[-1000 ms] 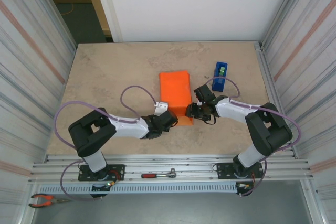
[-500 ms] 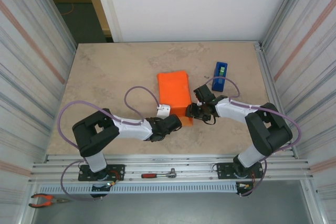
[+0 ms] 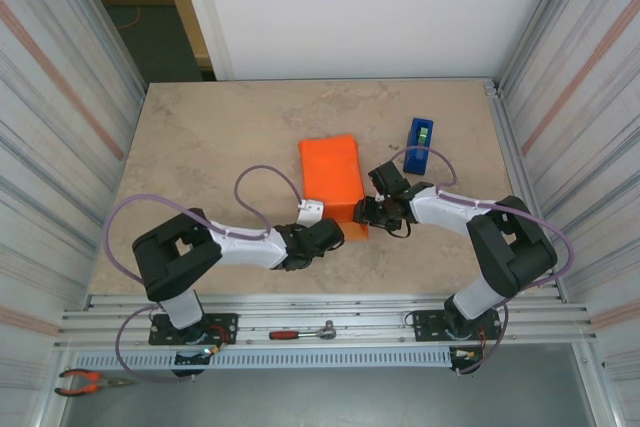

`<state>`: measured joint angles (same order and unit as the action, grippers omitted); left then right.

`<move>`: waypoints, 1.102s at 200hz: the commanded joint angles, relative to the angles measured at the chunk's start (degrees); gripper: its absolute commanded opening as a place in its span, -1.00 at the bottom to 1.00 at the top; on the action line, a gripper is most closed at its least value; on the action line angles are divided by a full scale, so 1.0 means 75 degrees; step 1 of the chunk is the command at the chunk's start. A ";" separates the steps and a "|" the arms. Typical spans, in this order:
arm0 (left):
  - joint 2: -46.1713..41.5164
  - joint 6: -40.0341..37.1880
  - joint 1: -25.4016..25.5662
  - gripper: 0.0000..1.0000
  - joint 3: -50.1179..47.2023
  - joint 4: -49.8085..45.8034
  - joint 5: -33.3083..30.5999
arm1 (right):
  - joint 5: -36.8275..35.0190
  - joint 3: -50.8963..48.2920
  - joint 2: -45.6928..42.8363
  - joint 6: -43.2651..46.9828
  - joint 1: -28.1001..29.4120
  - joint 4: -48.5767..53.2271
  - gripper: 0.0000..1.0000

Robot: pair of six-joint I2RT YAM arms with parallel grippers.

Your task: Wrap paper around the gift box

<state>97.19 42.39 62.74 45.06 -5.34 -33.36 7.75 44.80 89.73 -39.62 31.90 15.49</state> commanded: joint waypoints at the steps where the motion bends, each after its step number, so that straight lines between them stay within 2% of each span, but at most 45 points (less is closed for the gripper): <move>1: -0.0673 -0.0236 0.0003 -0.33 -0.0188 0.0230 0.0344 | 0.0009 0.0062 -0.0214 0.0254 0.0033 0.0340 0.08; 25: -0.1379 -0.0521 -0.0096 -0.14 -0.0428 0.0286 0.0783 | 0.0067 0.0102 -0.0442 0.0323 0.0013 0.0516 0.10; 51: -0.2238 -0.0747 -0.0342 -0.09 -0.0712 0.0279 0.1105 | 0.0112 0.0144 -0.0736 0.0427 0.0001 0.0744 0.12; 81: -0.2789 -0.1196 -0.0929 -0.04 -0.0764 0.0430 0.1524 | 0.0093 0.0144 -0.1079 0.0489 -0.0068 0.0931 0.18; 104: -0.2732 -0.1670 -0.1254 -0.03 -0.0636 0.0584 0.1706 | 0.0092 0.0249 -0.1213 0.0501 -0.0148 0.1004 0.24; 130: -0.2408 -0.2135 -0.1279 -0.02 -0.0480 0.0851 0.1828 | 0.0137 0.0427 -0.1093 0.0526 -0.0187 0.1006 0.26; 169: -0.1758 -0.2163 -0.1287 -0.03 -0.0368 0.1118 0.1700 | 0.0185 0.0596 -0.0702 0.0501 -0.0187 0.0848 0.25; 220: -0.1161 -0.1882 -0.1279 -0.35 -0.0529 0.1543 0.0928 | 0.0117 0.0613 -0.0325 0.0465 -0.0219 0.0615 0.11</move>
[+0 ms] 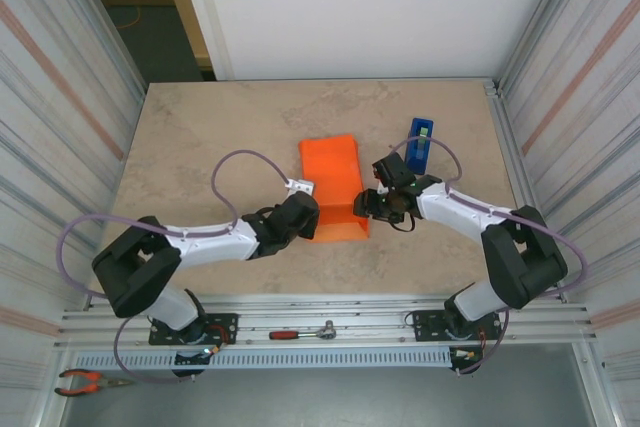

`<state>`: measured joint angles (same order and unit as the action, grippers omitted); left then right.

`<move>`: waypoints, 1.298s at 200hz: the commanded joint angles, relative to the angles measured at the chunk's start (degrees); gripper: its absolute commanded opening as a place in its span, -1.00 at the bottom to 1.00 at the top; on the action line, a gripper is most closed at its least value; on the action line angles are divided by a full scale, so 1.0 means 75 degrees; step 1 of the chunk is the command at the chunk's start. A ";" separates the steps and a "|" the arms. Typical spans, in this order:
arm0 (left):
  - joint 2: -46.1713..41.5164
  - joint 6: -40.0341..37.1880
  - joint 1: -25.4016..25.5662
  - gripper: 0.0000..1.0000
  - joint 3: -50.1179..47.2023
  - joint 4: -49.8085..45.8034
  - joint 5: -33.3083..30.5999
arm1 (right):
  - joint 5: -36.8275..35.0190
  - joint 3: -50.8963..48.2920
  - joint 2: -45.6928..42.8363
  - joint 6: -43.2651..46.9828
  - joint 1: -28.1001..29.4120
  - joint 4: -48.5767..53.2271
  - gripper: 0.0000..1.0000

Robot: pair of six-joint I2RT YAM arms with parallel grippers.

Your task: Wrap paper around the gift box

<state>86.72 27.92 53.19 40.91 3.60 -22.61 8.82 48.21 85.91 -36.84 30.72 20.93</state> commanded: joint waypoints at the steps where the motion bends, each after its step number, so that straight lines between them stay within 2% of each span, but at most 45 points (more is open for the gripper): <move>1: 0.0248 0.0055 0.0002 -0.35 0.0021 0.0358 -0.0509 | -0.0027 0.0159 0.0189 0.0089 -0.0063 -0.0114 0.11; 34: 0.0670 0.0114 0.0053 -0.48 0.0028 0.0468 -0.0554 | -0.0016 0.0129 0.0342 0.0072 -0.0094 -0.0213 0.07; 107: 0.1128 0.0250 0.0174 -0.60 0.0021 0.0540 -0.0652 | 0.0063 0.0215 0.0583 0.0040 -0.0113 -0.0313 0.05; 132: 0.1187 0.0250 0.0214 -0.63 0.0069 0.0539 -0.0626 | 0.0042 0.0241 0.0661 0.0037 -0.0085 -0.0310 -0.02; 153: 0.1255 0.0282 0.0243 -0.67 0.0077 0.0540 -0.0607 | 0.0060 0.0252 0.0767 0.0024 -0.0059 -0.0349 -0.29; 172: 0.1313 0.0308 0.0274 -0.70 0.0081 0.0540 -0.0593 | 0.0067 0.0254 0.0850 0.0033 0.0005 -0.0373 -0.65; 179: 0.1326 0.0321 0.0286 -0.72 0.0085 0.0536 -0.0592 | 0.0050 0.0263 0.0877 0.0043 0.0033 -0.0356 -0.68; 188: 0.1339 0.0343 0.0305 -0.73 0.0079 0.0528 -0.0606 | 0.0014 0.0266 0.0885 0.0049 0.0064 -0.0342 -0.58; 204: 0.1350 0.0377 0.0332 -0.75 0.0078 0.0517 -0.0618 | -0.0060 0.0273 0.0845 0.0049 0.0099 -0.0262 -0.08; 213: 0.1354 0.0390 0.0344 -0.76 0.0083 0.0496 -0.0649 | -0.0102 0.0267 0.0824 0.0059 0.0121 -0.0194 0.04; 232: 0.1350 0.0425 0.0364 -0.77 0.0081 0.0493 -0.0661 | -0.0219 0.0169 0.0681 0.0008 0.0168 -0.0118 0.10; 259: 0.1355 0.0472 0.0391 -0.79 0.0087 0.0482 -0.0700 | -0.0285 -0.0138 0.0445 -0.0221 0.0248 -0.0197 0.06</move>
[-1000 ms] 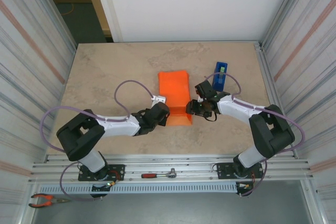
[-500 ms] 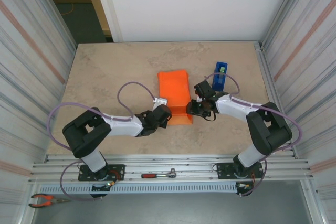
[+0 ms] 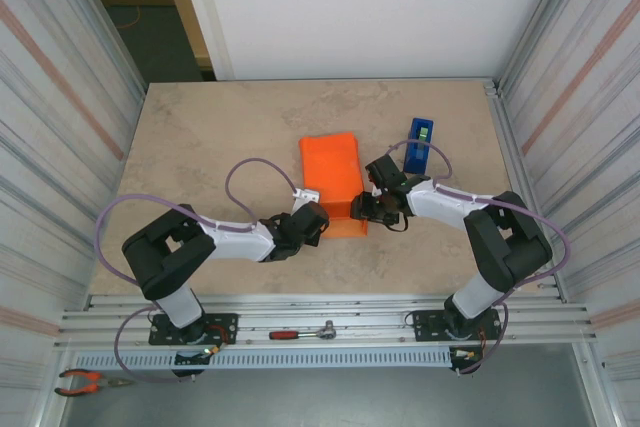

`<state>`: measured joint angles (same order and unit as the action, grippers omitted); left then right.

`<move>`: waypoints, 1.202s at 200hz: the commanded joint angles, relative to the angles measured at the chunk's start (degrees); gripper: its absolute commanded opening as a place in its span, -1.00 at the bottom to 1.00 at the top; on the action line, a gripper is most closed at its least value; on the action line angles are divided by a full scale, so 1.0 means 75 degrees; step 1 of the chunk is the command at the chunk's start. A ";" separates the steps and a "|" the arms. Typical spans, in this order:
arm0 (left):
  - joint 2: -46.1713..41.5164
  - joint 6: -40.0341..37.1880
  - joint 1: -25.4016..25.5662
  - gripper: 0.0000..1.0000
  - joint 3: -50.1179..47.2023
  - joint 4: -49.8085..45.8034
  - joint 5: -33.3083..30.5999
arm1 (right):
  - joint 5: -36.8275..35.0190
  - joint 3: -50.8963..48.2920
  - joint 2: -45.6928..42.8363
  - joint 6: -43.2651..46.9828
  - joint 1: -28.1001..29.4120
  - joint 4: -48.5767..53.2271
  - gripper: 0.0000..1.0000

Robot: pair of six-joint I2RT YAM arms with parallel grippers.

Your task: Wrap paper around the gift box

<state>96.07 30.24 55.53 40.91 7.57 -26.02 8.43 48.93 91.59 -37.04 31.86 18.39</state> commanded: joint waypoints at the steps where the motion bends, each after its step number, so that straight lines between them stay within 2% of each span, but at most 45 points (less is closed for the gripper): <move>1: 0.0112 0.0163 0.0082 -0.79 0.0088 -0.0049 -0.0245 | -0.0232 -0.0250 -0.0321 -0.0201 0.0104 0.0139 0.06; 10: 0.0114 0.0163 0.0086 -0.79 0.0079 -0.0055 -0.0245 | -0.0265 -0.0351 -0.0369 -0.0278 0.0154 0.0093 0.02; 22: 0.0126 0.0172 0.0096 -0.80 0.0079 -0.0060 -0.0248 | -0.0283 -0.0442 -0.0370 -0.0340 0.0211 0.0017 -0.13; 33: 0.0136 0.0176 0.0096 -0.80 0.0089 -0.0069 -0.0266 | -0.0289 -0.0472 -0.0335 -0.0358 0.0252 0.0005 -0.35; 47: 0.0139 0.0202 0.0108 -0.80 0.0085 -0.0084 -0.0280 | -0.0291 -0.0477 -0.0318 -0.0348 0.0292 -0.0012 -0.81; 55: 0.0139 0.0208 0.0108 -0.81 0.0082 -0.0078 -0.0280 | -0.0301 -0.0488 -0.0318 -0.0335 0.0310 -0.0007 -0.89; 67: 0.0130 0.0210 0.0127 -0.81 0.0083 -0.0099 -0.0288 | -0.0315 -0.0500 -0.0353 -0.0332 0.0320 -0.0004 -0.85; 72: 0.0135 0.0222 0.0126 -0.81 0.0077 -0.0107 -0.0292 | -0.0323 -0.0509 -0.0373 -0.0335 0.0323 0.0014 -0.69; 82: 0.0118 0.0227 0.0135 -0.81 0.0075 -0.0107 -0.0294 | -0.0370 -0.0523 -0.0434 -0.0335 0.0326 0.0052 -0.17; 89: 0.0124 0.0222 0.0133 -0.81 0.0082 -0.0107 -0.0300 | -0.0398 -0.0544 -0.0469 -0.0335 0.0334 0.0057 -0.09; 94: 0.0115 0.0222 0.0133 -0.81 0.0083 -0.0107 -0.0294 | -0.0393 -0.0563 -0.0500 -0.0335 0.0334 0.0057 -0.19; 103: 0.0110 0.0222 0.0134 -0.81 0.0077 -0.0107 -0.0303 | -0.0397 -0.0604 -0.0553 -0.0323 0.0334 0.0053 -0.60; 110: 0.0125 0.0232 0.0132 -0.81 0.0086 -0.0107 -0.0308 | -0.0397 -0.0628 -0.0564 -0.0313 0.0319 0.0048 -0.79; 121: 0.0117 0.0234 0.0133 -0.81 0.0083 -0.0107 -0.0314 | -0.0388 -0.0647 -0.0598 -0.0278 0.0320 0.0057 -0.99; 134: 0.0128 0.0234 0.0139 -0.81 0.0095 -0.0107 -0.0316 | -0.0377 -0.0665 -0.0643 -0.0264 0.0310 0.0078 -1.00; 141: 0.0130 0.0248 0.0140 -0.81 0.0091 -0.0107 -0.0327 | -0.0350 -0.0665 -0.0666 -0.0253 0.0290 0.0068 -0.87; 152: 0.0129 0.0250 0.0147 -0.82 0.0108 -0.0105 -0.0329 | -0.0350 -0.0642 -0.0710 -0.0247 0.0297 0.0101 -0.35; 158: 0.0123 0.0255 0.0143 -0.82 0.0105 -0.0113 -0.0327 | -0.0373 -0.0647 -0.0745 -0.0263 0.0295 0.0124 -0.22; 164: 0.0127 0.0246 0.0143 -0.82 0.0107 -0.0118 -0.0335 | -0.0368 -0.0641 -0.0771 -0.0265 0.0298 0.0128 -0.24; 176: 0.0103 0.0255 0.0155 -0.82 0.0110 -0.0119 -0.0339 | -0.0360 -0.0620 -0.0813 -0.0242 0.0288 0.0135 -0.81; 184: 0.0093 0.0249 0.0155 -0.82 0.0105 -0.0117 -0.0325 | -0.0340 -0.0596 -0.0813 -0.0228 0.0282 0.0138 -0.89; 191: 0.0094 0.0252 0.0156 -0.83 0.0102 -0.0113 -0.0322 | -0.0336 -0.0574 -0.0801 -0.0217 0.0275 0.0147 -0.76; 198: 0.0091 0.0255 0.0158 -0.83 0.0101 -0.0110 -0.0327 | -0.0352 -0.0540 -0.0804 -0.0218 0.0263 0.0170 -0.44; 204: 0.0093 0.0263 0.0169 -0.83 0.0102 -0.0107 -0.0327 | -0.0381 -0.0521 -0.0793 -0.0218 0.0246 0.0183 -0.09; 211: 0.0083 0.0257 0.0167 -0.83 0.0104 -0.0112 -0.0327 | -0.0397 -0.0490 -0.0772 -0.0218 0.0224 0.0194 0.12; 221: 0.0086 0.0257 0.0173 -0.83 0.0096 -0.0107 -0.0315 | -0.0388 -0.0401 -0.0712 -0.0206 0.0169 0.0195 0.18; 240: 0.0075 0.0259 0.0180 -0.83 0.0102 -0.0090 -0.0310 | -0.0396 -0.0194 -0.0497 -0.0128 0.0091 0.0161 0.17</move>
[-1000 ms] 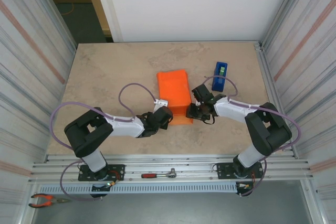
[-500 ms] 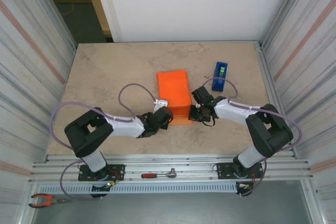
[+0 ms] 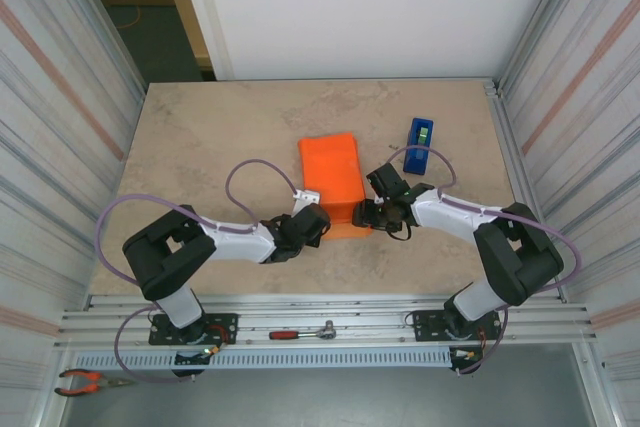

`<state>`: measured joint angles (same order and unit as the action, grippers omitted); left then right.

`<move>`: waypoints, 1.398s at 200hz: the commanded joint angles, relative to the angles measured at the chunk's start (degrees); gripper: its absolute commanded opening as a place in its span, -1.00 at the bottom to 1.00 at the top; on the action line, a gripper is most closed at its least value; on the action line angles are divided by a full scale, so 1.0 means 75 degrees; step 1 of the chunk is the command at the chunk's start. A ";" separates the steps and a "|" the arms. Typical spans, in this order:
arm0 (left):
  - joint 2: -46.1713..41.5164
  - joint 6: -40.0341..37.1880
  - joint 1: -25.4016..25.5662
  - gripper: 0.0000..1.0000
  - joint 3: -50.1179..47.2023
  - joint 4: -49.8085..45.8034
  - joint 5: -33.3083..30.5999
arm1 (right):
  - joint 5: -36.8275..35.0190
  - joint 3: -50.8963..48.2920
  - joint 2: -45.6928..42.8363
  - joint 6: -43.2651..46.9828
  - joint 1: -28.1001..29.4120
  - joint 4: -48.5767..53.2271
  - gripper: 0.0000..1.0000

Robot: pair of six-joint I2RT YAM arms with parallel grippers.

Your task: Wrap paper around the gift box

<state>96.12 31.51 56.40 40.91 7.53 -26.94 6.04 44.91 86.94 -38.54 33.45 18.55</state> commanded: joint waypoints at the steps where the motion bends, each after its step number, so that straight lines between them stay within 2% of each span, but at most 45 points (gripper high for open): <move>1: 0.0072 0.0095 0.0063 -0.83 0.0095 -0.0087 -0.0191 | -0.0079 0.0359 0.0137 0.0075 -0.0129 0.0135 0.16; 37: 0.0034 0.0093 0.0063 -0.81 0.0106 -0.0061 -0.0108 | -0.0045 0.0746 0.0675 0.0199 -0.0270 0.0066 0.05; 67: -0.0423 -0.0011 0.0041 -0.59 0.0023 -0.0104 0.0165 | -0.0021 0.0880 0.0941 0.0287 -0.0344 0.0038 -0.02; 98: -0.1501 -0.0378 -0.0239 -0.28 -0.0116 -0.0281 0.0989 | 0.0052 0.0851 0.0958 0.0357 -0.0394 0.0028 -0.05; 147: -0.2775 -0.1694 -0.1314 0.04 0.0309 -0.0964 0.2559 | 0.0119 0.0718 0.0821 0.0386 -0.0405 0.0001 -0.05; 190: -0.2161 -0.3808 -0.1587 0.18 0.1832 -0.2368 0.3466 | 0.0154 0.0571 0.0638 0.0382 -0.0398 -0.0029 -0.05; 212: -0.1573 -0.4730 -0.1580 0.23 0.2440 -0.2992 0.3572 | 0.0201 0.0532 0.0626 0.0358 -0.0394 -0.0079 -0.05; 246: -0.1219 -0.5686 -0.1522 0.29 0.2573 -0.2960 0.3267 | 0.0271 0.0488 0.0546 0.0346 -0.0397 -0.0069 -0.05; 279: -0.0893 -0.6096 -0.1348 0.31 0.2522 -0.2626 0.2940 | 0.0284 0.0412 0.0476 0.0335 -0.0394 -0.0063 -0.05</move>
<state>88.20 -8.43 45.19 59.02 -12.40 -3.05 7.55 49.25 92.42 -36.82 30.72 18.00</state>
